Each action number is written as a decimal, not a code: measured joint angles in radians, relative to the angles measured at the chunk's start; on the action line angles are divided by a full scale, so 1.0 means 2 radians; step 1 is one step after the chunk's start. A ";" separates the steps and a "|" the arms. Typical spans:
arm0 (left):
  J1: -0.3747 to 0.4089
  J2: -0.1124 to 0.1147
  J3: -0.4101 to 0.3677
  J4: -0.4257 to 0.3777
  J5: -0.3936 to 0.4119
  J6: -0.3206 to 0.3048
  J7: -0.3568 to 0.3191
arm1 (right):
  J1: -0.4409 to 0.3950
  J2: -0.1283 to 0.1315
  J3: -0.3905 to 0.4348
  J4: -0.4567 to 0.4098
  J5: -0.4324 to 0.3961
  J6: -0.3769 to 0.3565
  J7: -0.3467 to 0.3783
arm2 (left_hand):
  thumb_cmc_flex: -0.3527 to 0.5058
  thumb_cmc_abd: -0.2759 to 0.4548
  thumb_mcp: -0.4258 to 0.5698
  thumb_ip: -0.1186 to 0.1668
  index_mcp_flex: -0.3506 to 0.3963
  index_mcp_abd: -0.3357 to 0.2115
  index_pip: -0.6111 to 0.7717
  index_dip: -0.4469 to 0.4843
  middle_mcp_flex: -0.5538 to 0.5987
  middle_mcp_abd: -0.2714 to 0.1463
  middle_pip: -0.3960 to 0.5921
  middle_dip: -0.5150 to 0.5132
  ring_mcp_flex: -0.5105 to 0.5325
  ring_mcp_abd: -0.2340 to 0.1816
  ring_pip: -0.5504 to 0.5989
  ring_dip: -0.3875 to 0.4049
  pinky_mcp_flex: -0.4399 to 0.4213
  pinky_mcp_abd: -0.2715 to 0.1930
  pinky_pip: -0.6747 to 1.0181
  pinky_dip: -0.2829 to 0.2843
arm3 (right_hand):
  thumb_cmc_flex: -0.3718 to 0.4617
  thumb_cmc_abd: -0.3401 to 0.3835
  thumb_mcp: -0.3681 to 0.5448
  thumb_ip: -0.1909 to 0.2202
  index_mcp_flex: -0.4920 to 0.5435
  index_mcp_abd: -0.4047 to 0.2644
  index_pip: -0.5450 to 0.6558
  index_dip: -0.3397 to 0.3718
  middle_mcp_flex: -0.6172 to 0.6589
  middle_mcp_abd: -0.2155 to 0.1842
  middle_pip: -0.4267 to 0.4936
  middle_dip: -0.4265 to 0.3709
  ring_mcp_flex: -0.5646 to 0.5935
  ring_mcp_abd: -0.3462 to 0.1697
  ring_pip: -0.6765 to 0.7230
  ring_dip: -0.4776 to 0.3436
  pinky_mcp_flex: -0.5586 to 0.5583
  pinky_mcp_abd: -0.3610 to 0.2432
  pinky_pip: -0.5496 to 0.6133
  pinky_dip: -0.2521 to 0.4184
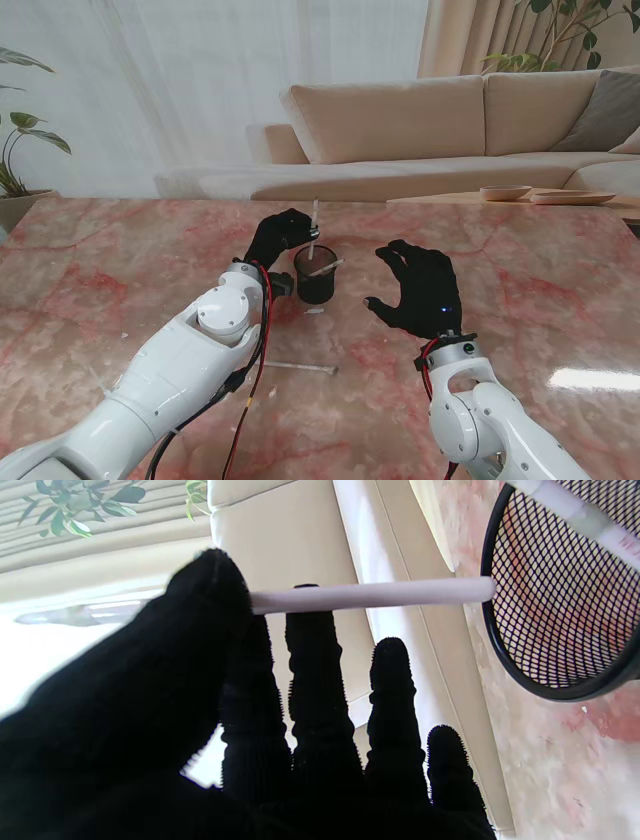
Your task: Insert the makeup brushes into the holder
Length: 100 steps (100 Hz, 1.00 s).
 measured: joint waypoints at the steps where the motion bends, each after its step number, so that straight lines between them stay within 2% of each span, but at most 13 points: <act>1: -0.001 -0.001 0.000 0.002 -0.001 0.000 0.000 | 0.000 0.000 0.000 0.000 0.000 0.000 0.000 | 0.000 -0.003 0.000 0.000 0.000 0.000 0.000 0.000 0.000 0.000 0.000 0.000 0.000 0.000 0.000 0.000 0.000 0.000 0.000 0.001 | 0.000 0.000 0.000 0.000 0.000 0.000 0.000 0.000 0.000 0.000 0.000 0.000 0.000 0.000 0.000 0.000 0.000 0.000 0.000 0.000; 35: -0.025 -0.020 0.005 0.054 -0.029 0.001 -0.009 | 0.000 -0.001 0.000 0.005 0.010 0.004 0.004 | 0.000 -0.005 0.010 0.000 0.000 -0.004 0.001 0.000 0.000 0.000 0.000 -0.005 0.000 0.000 0.000 0.000 -0.005 -0.011 -0.011 0.013 | 0.000 0.000 0.011 0.000 0.000 0.000 0.000 -0.001 0.000 0.000 0.006 0.000 0.000 0.000 0.000 0.000 0.000 0.000 0.000 0.000; 65: -0.040 -0.031 0.011 0.088 -0.033 0.008 -0.017 | -0.001 -0.002 0.000 0.008 0.017 0.005 0.006 | 0.001 -0.013 0.015 0.000 0.000 -0.017 0.002 0.000 0.000 -0.007 0.000 -0.006 0.000 -0.001 0.000 0.000 -0.005 -0.013 -0.018 0.029 | -0.006 0.001 0.019 0.000 0.000 -0.001 0.000 -0.001 0.001 0.000 0.006 0.000 0.000 0.000 0.009 0.006 0.001 0.000 0.000 0.004; 82: -0.050 -0.041 0.013 0.121 -0.028 0.008 -0.018 | -0.002 -0.002 0.001 0.008 0.020 0.005 0.006 | 0.002 -0.015 0.021 0.000 0.000 -0.018 0.002 0.000 0.000 -0.007 0.000 -0.011 -0.005 -0.002 0.000 0.000 -0.005 -0.014 -0.021 0.034 | -0.006 0.001 0.021 0.000 0.000 -0.001 0.000 -0.001 0.001 0.000 0.006 0.000 0.000 0.000 0.013 0.006 0.001 0.000 0.000 0.004; 89: -0.056 -0.046 0.015 0.139 -0.020 0.007 -0.019 | -0.002 -0.002 0.002 0.009 0.021 0.005 0.006 | 0.003 -0.015 0.021 0.000 0.000 -0.018 0.004 -0.014 0.000 -0.007 0.000 -0.018 -0.006 -0.006 0.000 0.000 -0.005 -0.015 -0.031 0.048 | -0.006 0.003 0.023 0.000 0.000 -0.001 0.001 -0.001 0.001 0.000 0.006 0.000 0.000 0.000 0.017 0.006 0.001 0.000 0.000 0.004; 100: -0.059 -0.049 0.015 0.148 -0.016 0.007 -0.019 | -0.002 -0.003 0.002 0.010 0.023 0.004 0.006 | 0.011 -0.018 0.021 0.000 0.005 -0.018 0.011 -0.057 0.000 -0.007 -0.009 -0.029 -0.006 -0.006 0.000 0.000 -0.005 -0.015 -0.036 0.054 | -0.006 0.003 0.023 0.000 0.001 -0.001 0.001 -0.001 0.001 0.000 0.006 0.000 0.000 0.000 0.018 0.006 0.001 0.000 0.000 0.004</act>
